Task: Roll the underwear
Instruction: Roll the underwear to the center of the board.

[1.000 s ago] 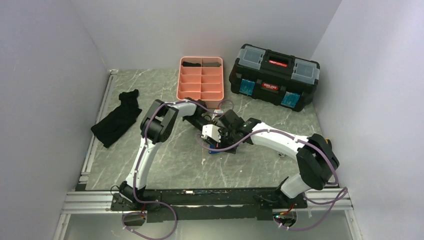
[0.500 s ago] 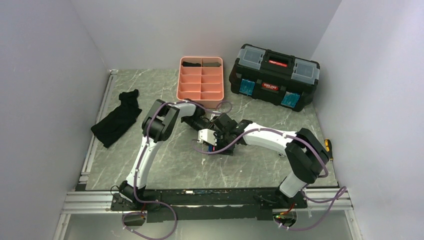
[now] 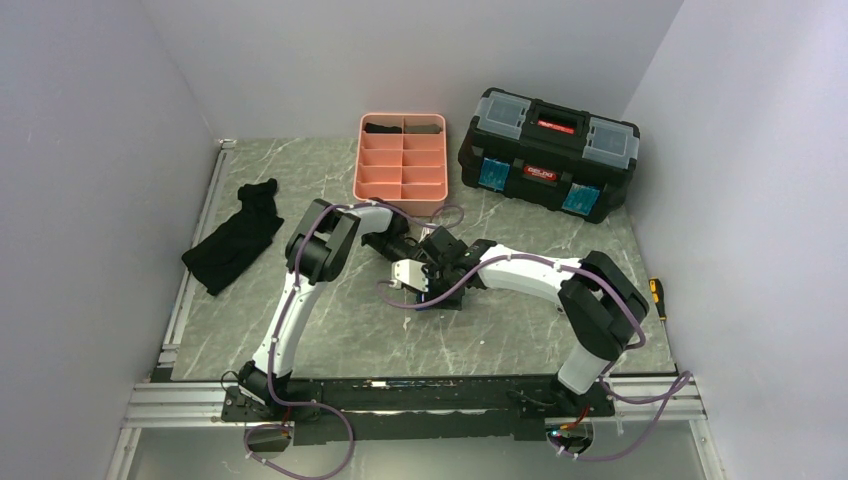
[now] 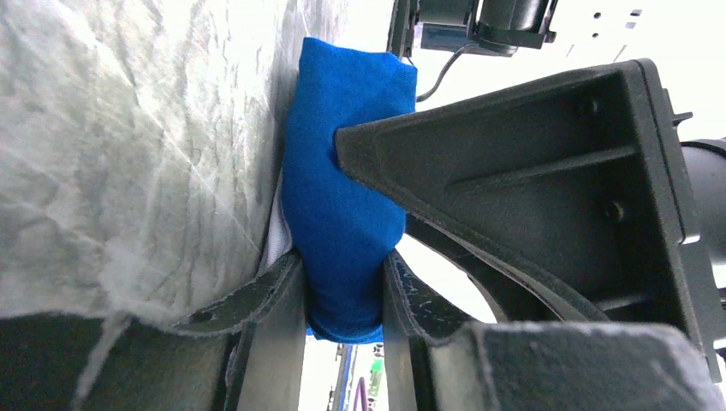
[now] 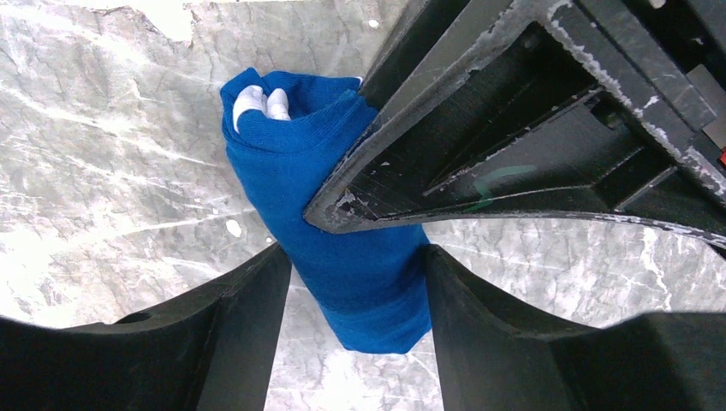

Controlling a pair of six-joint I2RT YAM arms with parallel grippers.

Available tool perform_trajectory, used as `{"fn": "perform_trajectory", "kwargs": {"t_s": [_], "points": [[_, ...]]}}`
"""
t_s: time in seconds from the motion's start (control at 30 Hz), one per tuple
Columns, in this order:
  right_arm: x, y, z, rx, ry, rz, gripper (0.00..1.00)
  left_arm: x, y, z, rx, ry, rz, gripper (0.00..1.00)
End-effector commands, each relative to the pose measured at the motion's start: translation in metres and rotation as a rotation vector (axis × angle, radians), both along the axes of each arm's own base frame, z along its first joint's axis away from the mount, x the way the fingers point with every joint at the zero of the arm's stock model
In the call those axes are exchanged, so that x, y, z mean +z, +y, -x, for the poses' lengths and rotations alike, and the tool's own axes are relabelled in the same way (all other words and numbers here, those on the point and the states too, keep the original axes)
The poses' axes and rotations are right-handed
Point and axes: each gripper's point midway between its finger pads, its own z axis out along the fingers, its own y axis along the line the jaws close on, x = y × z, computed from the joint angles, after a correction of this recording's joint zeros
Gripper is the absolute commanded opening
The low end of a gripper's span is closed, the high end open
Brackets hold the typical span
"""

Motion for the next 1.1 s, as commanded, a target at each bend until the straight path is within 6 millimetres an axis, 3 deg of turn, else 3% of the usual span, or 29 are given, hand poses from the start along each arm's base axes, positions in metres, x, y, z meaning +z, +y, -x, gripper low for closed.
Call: {"fn": "perform_trajectory", "kwargs": {"t_s": [0.0,0.63,1.07], "points": [[0.002,0.012,-0.004,0.018,-0.008,-0.024,0.61,-0.072,0.029,0.018,-0.099,-0.046,-0.162,0.00],[-0.010,0.009,-0.001,0.015,0.007,-0.003,0.60,-0.054,0.031,0.037,-0.073,0.093,-0.069,0.00],[-0.019,0.001,-0.001,0.022,-0.002,0.026,0.59,-0.042,0.035,0.036,-0.049,0.135,-0.036,0.00]]}}
